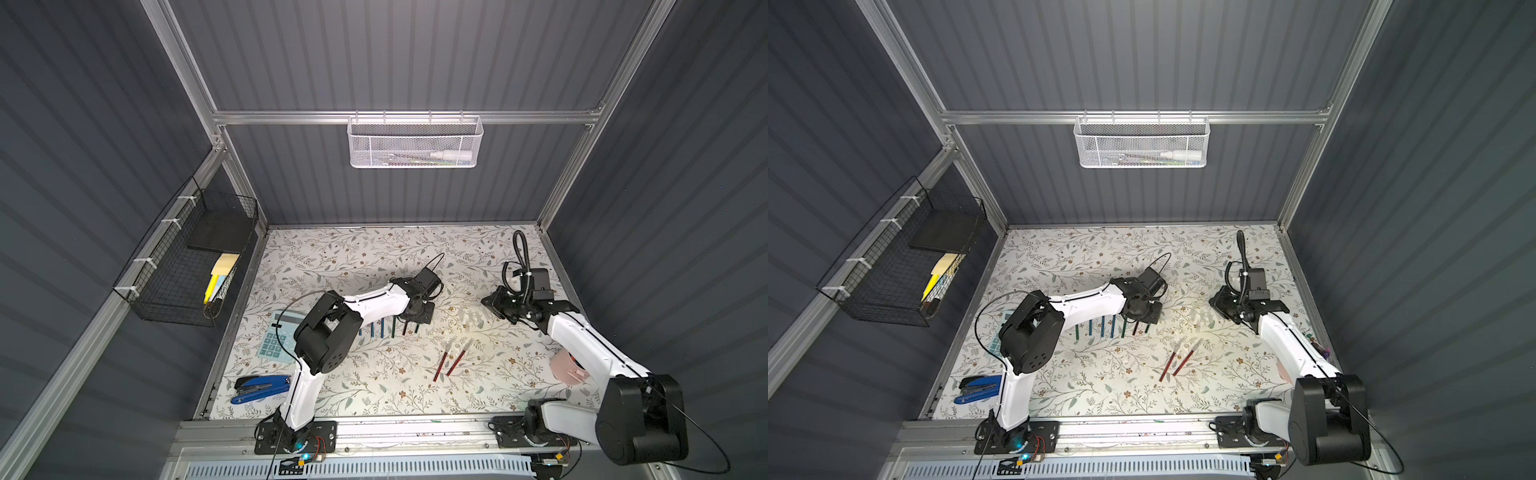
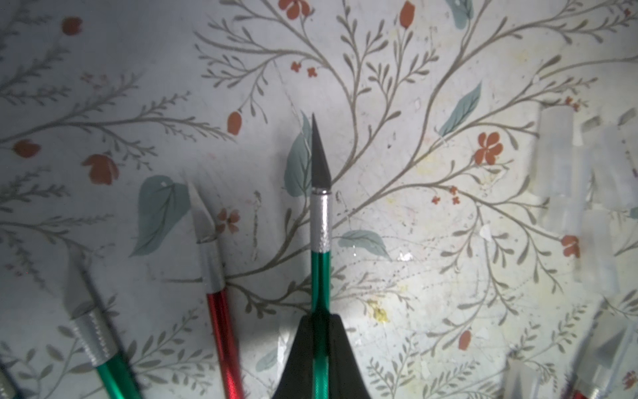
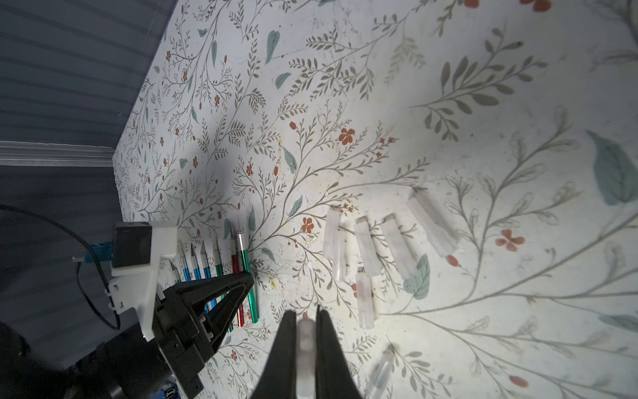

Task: Remove protective caps from carving knives
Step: Place the carving knife at the center of the board.

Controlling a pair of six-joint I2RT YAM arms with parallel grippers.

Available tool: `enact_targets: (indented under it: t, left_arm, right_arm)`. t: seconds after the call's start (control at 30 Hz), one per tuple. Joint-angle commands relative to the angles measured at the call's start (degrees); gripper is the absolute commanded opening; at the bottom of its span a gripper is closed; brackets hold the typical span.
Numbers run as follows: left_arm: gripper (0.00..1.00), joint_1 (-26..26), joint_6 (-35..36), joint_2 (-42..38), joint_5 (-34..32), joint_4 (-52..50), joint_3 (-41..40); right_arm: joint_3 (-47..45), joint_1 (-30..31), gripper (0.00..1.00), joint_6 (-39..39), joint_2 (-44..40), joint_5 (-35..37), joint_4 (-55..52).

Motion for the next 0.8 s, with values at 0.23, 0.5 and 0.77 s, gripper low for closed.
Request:
enact_targets:
  t: [0.23, 0.5, 0.77]
  left_arm:
    - [0.08, -0.2, -1.6, 1.5, -2.8, -3.8, 0.1]
    - [0.16, -0.1, -1.4, 1.9, -2.6, -3.3, 0.1]
    - [0.19, -0.2, -1.1, 3.1, -2.4, -3.5, 0.4]
  right_arm:
    - [-1.4, -1.3, 0.03, -0.8, -0.9, -1.3, 0.1]
    - [-2.0, -1.4, 0.03, -0.5, -1.2, -1.3, 0.0]
    - [-2.4, -1.5, 0.04, -0.4, -1.3, -1.2, 0.4]
